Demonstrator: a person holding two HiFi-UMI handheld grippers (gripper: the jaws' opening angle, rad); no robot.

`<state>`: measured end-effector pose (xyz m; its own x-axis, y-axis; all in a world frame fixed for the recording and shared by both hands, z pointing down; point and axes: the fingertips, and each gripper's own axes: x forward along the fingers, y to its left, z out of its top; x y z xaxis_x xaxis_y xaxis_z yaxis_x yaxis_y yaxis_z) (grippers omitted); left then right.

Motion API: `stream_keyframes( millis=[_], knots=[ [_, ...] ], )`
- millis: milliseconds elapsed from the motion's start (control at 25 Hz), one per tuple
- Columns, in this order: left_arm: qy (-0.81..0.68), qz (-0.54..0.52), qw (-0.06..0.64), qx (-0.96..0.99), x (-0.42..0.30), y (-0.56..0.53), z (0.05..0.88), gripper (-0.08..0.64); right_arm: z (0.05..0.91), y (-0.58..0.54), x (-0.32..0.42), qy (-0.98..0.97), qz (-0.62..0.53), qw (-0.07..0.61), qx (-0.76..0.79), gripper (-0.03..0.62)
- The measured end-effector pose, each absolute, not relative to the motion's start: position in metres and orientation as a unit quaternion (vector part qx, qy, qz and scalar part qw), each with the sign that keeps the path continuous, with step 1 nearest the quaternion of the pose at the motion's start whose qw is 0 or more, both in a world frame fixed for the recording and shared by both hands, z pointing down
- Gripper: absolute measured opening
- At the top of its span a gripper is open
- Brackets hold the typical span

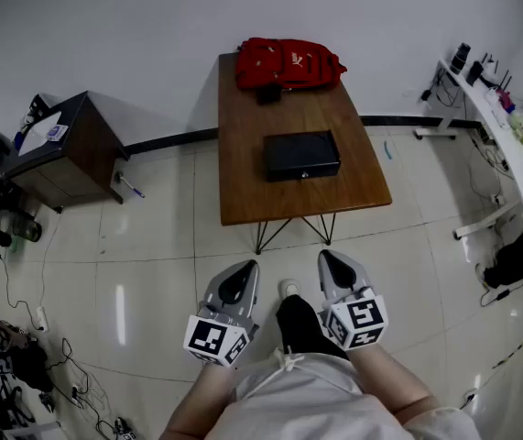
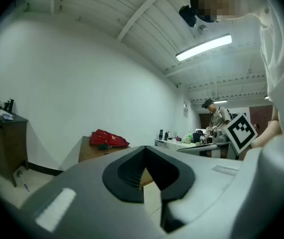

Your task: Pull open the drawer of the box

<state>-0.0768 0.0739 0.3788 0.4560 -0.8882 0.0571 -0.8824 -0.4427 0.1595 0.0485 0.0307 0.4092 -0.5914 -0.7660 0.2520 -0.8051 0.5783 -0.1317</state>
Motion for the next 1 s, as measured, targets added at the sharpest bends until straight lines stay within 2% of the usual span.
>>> stream_keyframes(
  millis=[280,560,920,1000],
  knots=[
    [-0.529,-0.011,0.096,0.843,-0.085,-0.027,0.394,-0.005,0.429,-0.077,0.041,-0.880,0.129,0.116,0.442,0.008],
    [-0.535,0.011,0.135,0.834,-0.088,-0.119,0.429,-0.005,0.489,-0.172,0.037,-0.866,0.178,0.189,0.427,0.010],
    [-0.544,0.025,0.185,0.818,-0.095,-0.201,0.468,-0.005,0.582,-0.245,0.022,-0.825,0.277,0.275,0.408,0.095],
    [-0.542,0.032,0.196,0.817,-0.095,-0.209,0.476,-0.005,0.595,-0.251,0.021,-0.813,0.299,0.287,0.409,0.098]
  ],
)
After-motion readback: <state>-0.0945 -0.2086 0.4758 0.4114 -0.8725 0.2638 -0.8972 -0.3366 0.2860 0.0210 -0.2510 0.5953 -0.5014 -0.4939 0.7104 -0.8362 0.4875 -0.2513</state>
